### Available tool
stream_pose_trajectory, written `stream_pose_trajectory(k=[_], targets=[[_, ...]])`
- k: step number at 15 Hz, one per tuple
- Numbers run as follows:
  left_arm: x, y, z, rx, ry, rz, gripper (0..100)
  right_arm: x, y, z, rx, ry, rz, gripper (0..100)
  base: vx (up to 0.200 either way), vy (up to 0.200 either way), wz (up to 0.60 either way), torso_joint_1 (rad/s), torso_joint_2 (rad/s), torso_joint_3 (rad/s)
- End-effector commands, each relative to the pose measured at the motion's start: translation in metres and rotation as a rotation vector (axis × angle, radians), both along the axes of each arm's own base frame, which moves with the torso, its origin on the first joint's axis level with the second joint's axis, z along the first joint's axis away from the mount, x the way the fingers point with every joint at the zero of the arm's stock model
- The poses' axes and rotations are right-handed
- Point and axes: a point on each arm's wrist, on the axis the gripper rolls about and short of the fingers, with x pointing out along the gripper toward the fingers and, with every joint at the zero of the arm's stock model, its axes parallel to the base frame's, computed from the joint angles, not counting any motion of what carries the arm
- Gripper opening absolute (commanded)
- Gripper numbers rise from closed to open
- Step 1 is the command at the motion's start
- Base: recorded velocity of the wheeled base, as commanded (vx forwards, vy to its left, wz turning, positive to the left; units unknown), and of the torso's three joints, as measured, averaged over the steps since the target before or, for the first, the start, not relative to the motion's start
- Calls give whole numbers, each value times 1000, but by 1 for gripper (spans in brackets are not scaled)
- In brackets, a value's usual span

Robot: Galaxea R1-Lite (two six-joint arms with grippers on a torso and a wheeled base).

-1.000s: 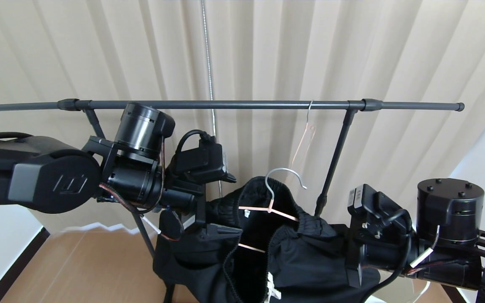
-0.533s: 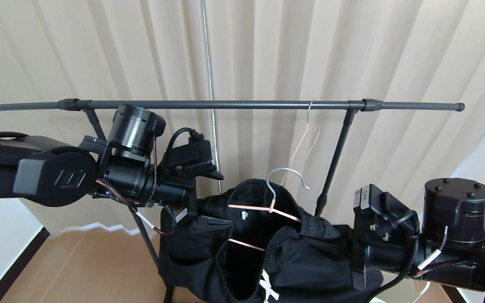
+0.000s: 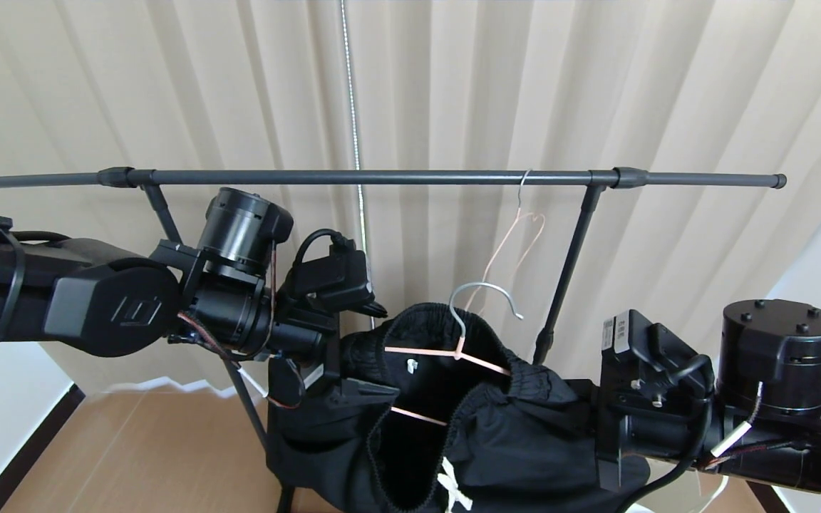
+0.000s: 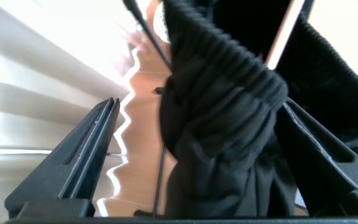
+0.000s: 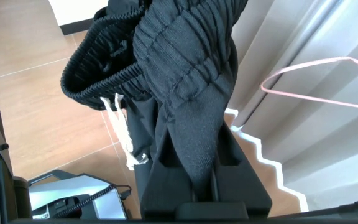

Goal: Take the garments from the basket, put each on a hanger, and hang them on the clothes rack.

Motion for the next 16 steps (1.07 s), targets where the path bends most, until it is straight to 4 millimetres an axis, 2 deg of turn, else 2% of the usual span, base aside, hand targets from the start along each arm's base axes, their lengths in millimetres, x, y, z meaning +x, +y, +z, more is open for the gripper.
stream_pose_trajectory(k=[1,4,5,16], targets=[[1,-2,-5,5,15,-6,100,-1,0,2,4,-7,-1,0,0,0,0,0,0,0],[2,-3,-5,5,16,-4,100,-1,-1,3,6,-11,1,0,0,0,0,0,0,0],[2,-2,-6,5,17,-4,0,-1,-1,3,6,-11,1,0,0,0,0,0,0,0],[-6,3,13,-37,9,30,0,4,2,6,32,12,-21,0,0,0,0,0,0,0]])
